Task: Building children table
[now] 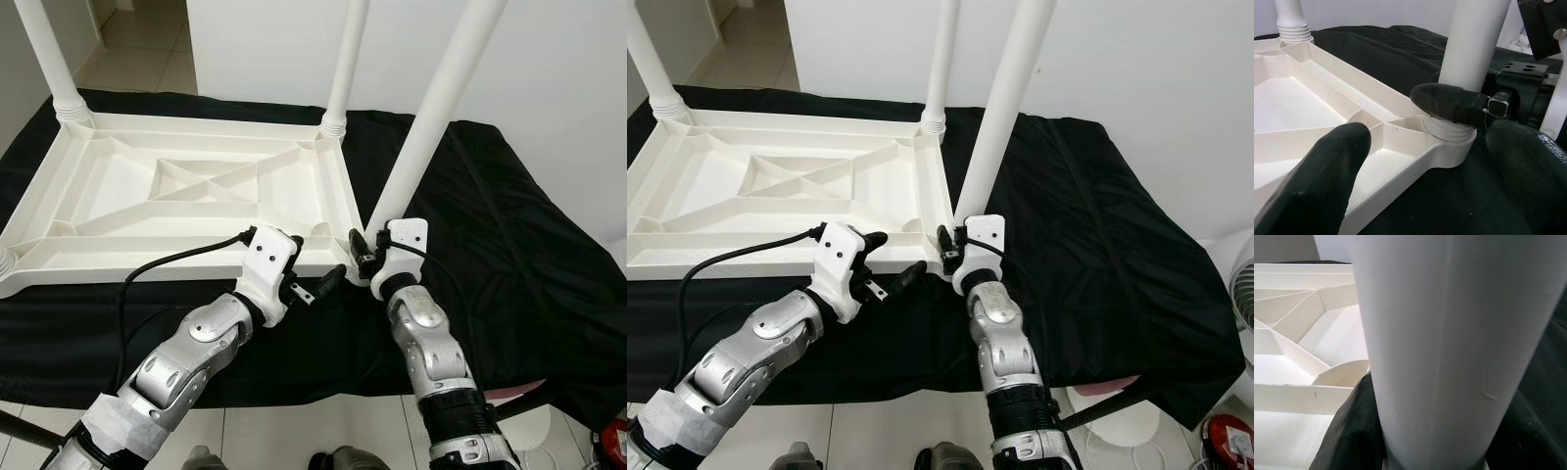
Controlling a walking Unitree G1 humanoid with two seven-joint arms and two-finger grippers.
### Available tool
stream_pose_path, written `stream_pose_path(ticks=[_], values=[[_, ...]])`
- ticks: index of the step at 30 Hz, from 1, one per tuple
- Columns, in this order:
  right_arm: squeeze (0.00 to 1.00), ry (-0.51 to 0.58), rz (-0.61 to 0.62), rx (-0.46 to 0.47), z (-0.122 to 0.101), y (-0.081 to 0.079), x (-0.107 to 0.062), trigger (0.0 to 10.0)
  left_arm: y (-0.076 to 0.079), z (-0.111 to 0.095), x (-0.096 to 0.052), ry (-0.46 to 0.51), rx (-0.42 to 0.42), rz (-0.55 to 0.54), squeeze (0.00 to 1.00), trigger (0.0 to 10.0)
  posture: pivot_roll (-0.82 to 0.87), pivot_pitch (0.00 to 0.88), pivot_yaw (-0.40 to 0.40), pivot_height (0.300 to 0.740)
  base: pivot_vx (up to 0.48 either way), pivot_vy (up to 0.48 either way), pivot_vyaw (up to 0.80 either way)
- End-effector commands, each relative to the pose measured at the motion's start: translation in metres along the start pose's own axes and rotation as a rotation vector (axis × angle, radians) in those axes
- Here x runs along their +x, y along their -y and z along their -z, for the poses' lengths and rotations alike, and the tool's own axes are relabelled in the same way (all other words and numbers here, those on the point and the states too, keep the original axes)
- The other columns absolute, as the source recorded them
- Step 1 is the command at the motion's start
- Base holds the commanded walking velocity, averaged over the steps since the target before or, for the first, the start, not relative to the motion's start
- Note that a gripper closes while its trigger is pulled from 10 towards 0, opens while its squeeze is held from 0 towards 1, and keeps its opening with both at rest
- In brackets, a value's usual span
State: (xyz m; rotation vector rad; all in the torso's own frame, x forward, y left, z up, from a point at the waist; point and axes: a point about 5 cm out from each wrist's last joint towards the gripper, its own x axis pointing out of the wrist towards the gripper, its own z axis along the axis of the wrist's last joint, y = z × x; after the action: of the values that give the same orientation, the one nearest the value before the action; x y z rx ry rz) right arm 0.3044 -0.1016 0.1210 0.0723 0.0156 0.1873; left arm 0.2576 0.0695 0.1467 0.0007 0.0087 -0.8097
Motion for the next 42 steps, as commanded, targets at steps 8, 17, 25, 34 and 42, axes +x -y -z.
stream_pose_path(ticks=[8, 17, 25, 34, 42], values=[[1.00, 0.034, -0.069, -0.012, -0.003, 0.003, -0.010, 10.0, 0.015, -0.001, 0.000, -0.006, -0.001, 0.236, 0.00, 10.0, 0.05, 0.047, -0.086, 0.740, 0.000, 0.000, 0.00], [0.00, 0.032, -0.147, -0.065, -0.007, 0.023, -0.016, 10.0, 0.013, -0.002, -0.001, -0.004, 0.000, 0.227, 0.00, 10.0, 0.05, 0.046, -0.088, 0.740, 0.000, 0.000, 0.00], [0.00, 0.031, -0.398, -0.167, -0.006, 0.039, -0.015, 10.0, 0.012, -0.002, -0.001, -0.004, 0.002, 0.226, 0.00, 10.0, 0.05, 0.045, -0.086, 0.740, 0.000, 0.000, 0.00], [0.00, 0.011, -0.555, -0.183, -0.008, 0.040, -0.002, 10.0, 0.011, -0.002, -0.001, -0.008, 0.003, 0.231, 0.00, 10.0, 0.05, 0.040, -0.085, 0.740, 0.000, 0.000, 0.00], [0.00, -0.067, -0.665, -0.220, -0.001, 0.041, 0.013, 0.0, 0.011, -0.003, -0.001, -0.008, 0.011, 0.227, 0.00, 10.0, 0.08, 0.020, -0.095, 0.740, 0.000, 0.000, 0.00]])
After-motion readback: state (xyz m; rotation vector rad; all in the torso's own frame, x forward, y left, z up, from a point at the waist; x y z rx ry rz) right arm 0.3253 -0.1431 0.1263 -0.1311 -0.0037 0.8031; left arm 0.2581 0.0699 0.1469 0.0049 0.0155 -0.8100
